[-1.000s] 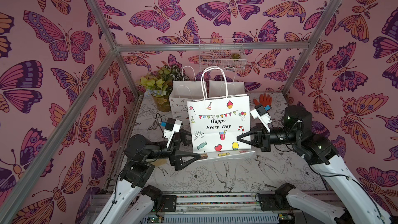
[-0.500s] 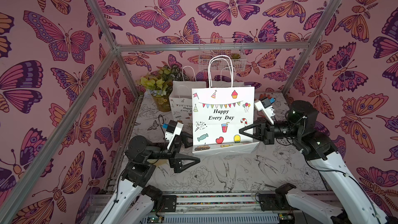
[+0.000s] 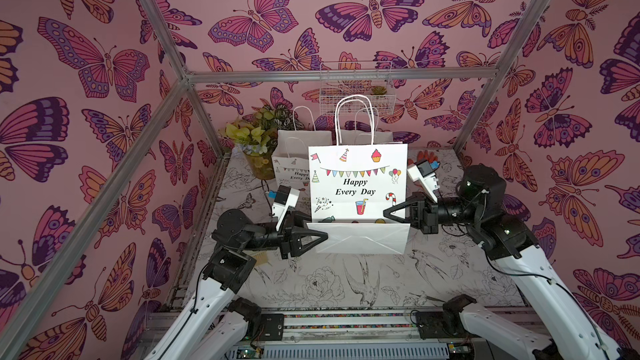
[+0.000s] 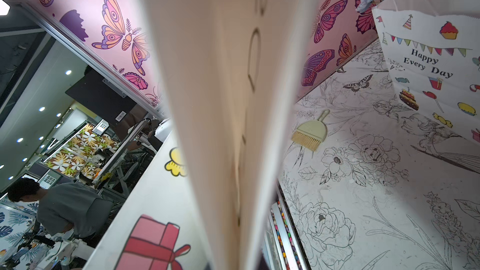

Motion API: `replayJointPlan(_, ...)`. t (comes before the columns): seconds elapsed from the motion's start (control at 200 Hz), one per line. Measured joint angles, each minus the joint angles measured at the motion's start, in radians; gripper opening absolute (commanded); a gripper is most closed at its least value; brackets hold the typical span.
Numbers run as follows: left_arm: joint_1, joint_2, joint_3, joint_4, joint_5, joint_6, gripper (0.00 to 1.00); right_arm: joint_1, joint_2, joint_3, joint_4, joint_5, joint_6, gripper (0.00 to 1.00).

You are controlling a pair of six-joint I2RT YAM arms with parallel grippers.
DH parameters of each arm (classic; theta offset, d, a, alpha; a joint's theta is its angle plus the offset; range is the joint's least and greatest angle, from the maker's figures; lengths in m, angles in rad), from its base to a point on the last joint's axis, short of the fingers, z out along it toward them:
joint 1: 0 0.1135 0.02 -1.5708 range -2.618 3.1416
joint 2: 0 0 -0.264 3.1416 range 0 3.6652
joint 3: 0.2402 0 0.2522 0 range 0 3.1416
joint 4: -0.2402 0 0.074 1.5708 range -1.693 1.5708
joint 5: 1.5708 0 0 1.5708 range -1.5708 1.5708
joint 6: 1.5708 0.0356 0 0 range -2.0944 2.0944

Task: Put away the paper bag
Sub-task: Press the paper bag.

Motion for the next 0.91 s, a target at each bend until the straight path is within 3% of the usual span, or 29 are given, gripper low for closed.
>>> replayJointPlan(0.185,-0.002,0.000,0.000,0.002,-0.014,0.003,0.11,0.004,-0.006,0.000,0.011,-0.005,0.006,0.00)
replayJointPlan(0.25,-0.002,0.000,0.000,0.005,-0.018,0.001,0.04,0.006,-0.009,0.000,0.015,-0.007,0.008,0.07)
replayJointPlan(0.29,-0.002,0.000,0.001,0.006,-0.019,0.001,0.02,0.006,-0.013,0.000,0.016,-0.007,0.009,0.15)
replayJointPlan(0.451,-0.004,0.000,0.001,0.005,-0.024,-0.003,0.00,0.006,-0.028,0.007,0.029,-0.005,0.029,0.63)
replayJointPlan(0.561,-0.005,-0.001,0.001,0.005,-0.024,-0.003,0.00,0.006,-0.041,0.016,0.076,-0.007,0.066,0.82)
replayJointPlan(0.746,-0.005,0.000,0.001,0.005,-0.025,-0.003,0.00,0.012,-0.058,0.014,0.200,-0.010,0.160,0.91)
replayJointPlan(0.906,-0.006,-0.001,0.001,0.005,-0.025,-0.003,0.00,0.051,-0.070,-0.011,0.258,-0.002,0.192,0.92)
